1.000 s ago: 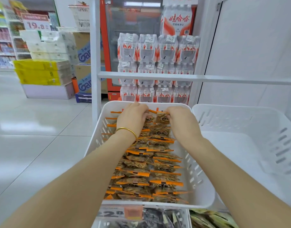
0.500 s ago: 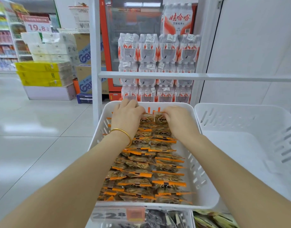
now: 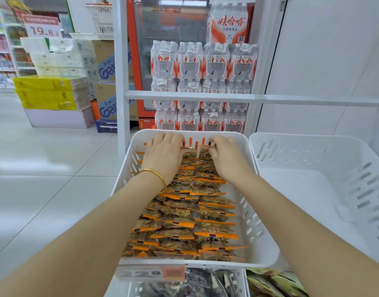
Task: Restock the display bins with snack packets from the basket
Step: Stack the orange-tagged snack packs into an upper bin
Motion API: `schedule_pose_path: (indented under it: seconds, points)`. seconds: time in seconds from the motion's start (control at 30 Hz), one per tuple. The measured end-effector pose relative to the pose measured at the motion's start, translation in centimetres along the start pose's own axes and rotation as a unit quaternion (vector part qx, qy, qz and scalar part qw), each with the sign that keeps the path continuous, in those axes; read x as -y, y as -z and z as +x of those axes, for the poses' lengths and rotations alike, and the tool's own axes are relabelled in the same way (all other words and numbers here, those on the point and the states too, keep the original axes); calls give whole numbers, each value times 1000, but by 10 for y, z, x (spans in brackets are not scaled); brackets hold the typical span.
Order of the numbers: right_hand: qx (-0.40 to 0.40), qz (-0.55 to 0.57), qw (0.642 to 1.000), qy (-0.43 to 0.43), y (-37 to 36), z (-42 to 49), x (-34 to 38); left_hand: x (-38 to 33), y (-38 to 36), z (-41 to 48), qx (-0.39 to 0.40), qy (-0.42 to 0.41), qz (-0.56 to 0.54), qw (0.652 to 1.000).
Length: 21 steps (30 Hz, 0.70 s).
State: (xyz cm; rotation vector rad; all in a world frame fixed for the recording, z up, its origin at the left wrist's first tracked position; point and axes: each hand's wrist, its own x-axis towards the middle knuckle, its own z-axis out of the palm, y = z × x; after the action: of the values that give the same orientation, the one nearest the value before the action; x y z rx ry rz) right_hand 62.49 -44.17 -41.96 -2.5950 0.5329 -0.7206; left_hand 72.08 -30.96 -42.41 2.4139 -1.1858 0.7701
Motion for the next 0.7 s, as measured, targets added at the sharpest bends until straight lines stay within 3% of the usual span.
schedule_pose_path:
  seconds: [0.07,0.13,0.27,0.43,0.7]
  points:
    - [-72,3,997,22,6,-12,0,2,4,-4,-31,-35,-54,997]
    - [-104,-50,991,71,8,-20,-1,6,3,-7,-16,-87,-43,995]
    - [0,-61,996,66,5,-21,-2,6,3,-7,28,-61,-51,996]
    - [57,-97,992,58,11,-12,4,1,5,3,61,-31,-47,997]
    - [13,-137,986,94,7,-10,2,1,5,-2,39,-14,-79,996]
